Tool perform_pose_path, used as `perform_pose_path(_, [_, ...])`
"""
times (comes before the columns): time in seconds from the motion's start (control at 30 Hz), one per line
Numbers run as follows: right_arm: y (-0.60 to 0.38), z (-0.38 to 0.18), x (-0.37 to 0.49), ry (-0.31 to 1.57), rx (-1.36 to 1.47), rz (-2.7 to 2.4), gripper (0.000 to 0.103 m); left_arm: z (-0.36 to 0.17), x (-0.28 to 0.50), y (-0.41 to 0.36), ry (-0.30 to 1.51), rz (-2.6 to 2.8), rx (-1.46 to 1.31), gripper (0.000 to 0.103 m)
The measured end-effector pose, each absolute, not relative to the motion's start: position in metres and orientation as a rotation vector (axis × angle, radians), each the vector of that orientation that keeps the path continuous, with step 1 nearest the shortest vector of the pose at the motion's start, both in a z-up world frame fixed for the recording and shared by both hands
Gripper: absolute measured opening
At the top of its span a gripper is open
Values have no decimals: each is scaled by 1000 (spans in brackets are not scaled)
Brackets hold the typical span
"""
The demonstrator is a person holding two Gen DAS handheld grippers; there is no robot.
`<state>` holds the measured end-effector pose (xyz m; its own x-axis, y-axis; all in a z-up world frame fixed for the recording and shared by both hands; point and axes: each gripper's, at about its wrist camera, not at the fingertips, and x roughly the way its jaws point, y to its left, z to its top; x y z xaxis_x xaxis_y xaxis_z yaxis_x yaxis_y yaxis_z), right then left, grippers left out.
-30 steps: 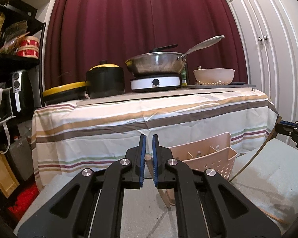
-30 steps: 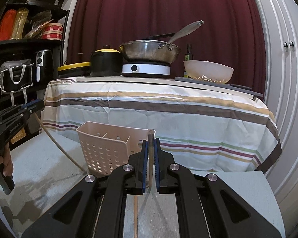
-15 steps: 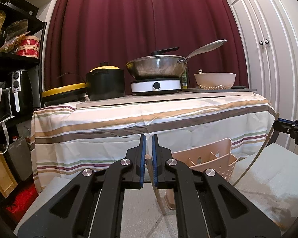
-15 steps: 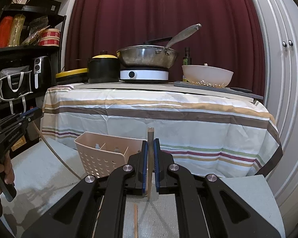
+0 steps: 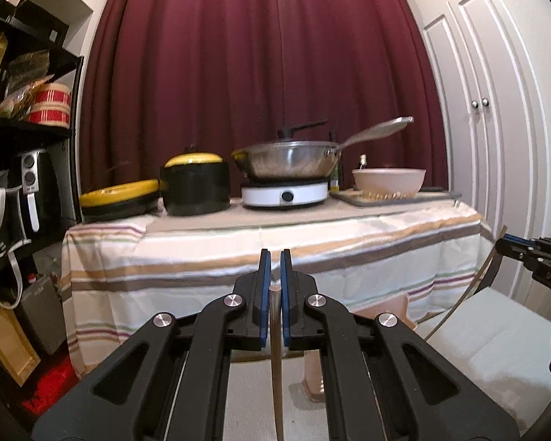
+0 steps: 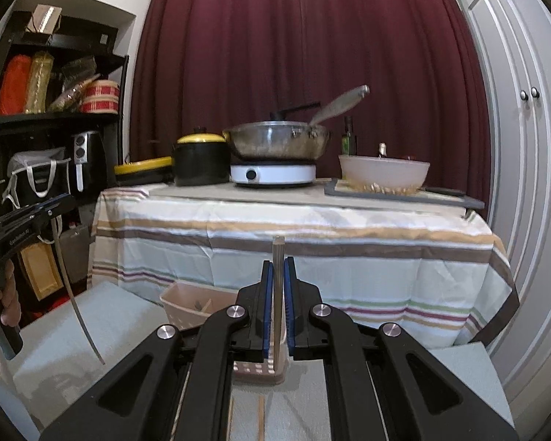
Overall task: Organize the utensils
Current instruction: 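Lower both chopsticks into the caddy and open both grippers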
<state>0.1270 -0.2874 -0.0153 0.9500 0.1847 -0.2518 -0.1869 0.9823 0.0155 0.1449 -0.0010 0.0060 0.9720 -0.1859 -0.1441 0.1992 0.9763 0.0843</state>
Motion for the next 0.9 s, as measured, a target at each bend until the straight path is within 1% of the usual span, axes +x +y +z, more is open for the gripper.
perform_pose_path(0.27, [-283,18,134,178,-6,223,7,54,159,-14,84,-250,88,6])
perform_pose_path(0.4, [-285,27,148,161,19,238,7,81,171,-26,20,-265,71,6])
perform_pose_path(0.57, [-282,27,169,172,27,249,7,102,192,-47,-37,-284,48,6])
perform_pose_path(0.73, [-280,15,187,200,39,259,7,95,221,-68,-52,-289,32,6])
perform_pose_path(0.9, [-277,-9,205,258,52,271,7,56,253,-80,29,-296,15,6])
